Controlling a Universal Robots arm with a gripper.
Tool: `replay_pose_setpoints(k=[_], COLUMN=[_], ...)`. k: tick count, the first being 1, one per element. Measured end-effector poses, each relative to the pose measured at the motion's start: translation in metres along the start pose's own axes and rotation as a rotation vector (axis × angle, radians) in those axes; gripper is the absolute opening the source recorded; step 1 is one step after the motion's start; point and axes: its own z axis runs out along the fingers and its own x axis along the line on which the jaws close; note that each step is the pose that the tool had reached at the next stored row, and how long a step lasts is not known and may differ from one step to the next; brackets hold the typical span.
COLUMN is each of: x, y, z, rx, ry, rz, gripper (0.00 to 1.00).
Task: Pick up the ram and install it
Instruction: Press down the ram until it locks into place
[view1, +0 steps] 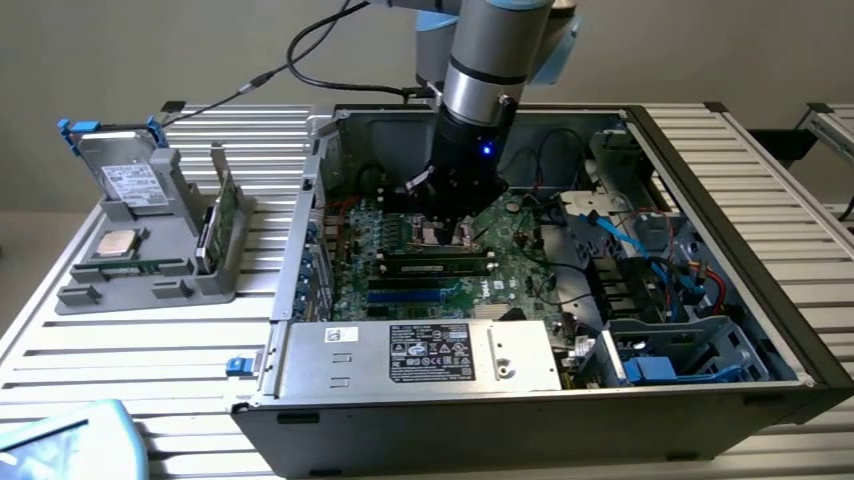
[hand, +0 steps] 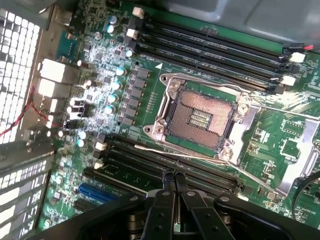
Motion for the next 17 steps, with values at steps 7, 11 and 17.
replay_pose_setpoints(k=[7,11,17], x=[-0.0004,-0.0005,0.0031], y=[0.0,0.0,-0.0007], z=[0.0026,0.0037,0.0034], rx=[-0.0176,-0.0267,-0.0289], ry=[0.0011,0.0017,0.0007], rz=[0.115,0.176,0.185], gripper=[0.1,0.1,0.1])
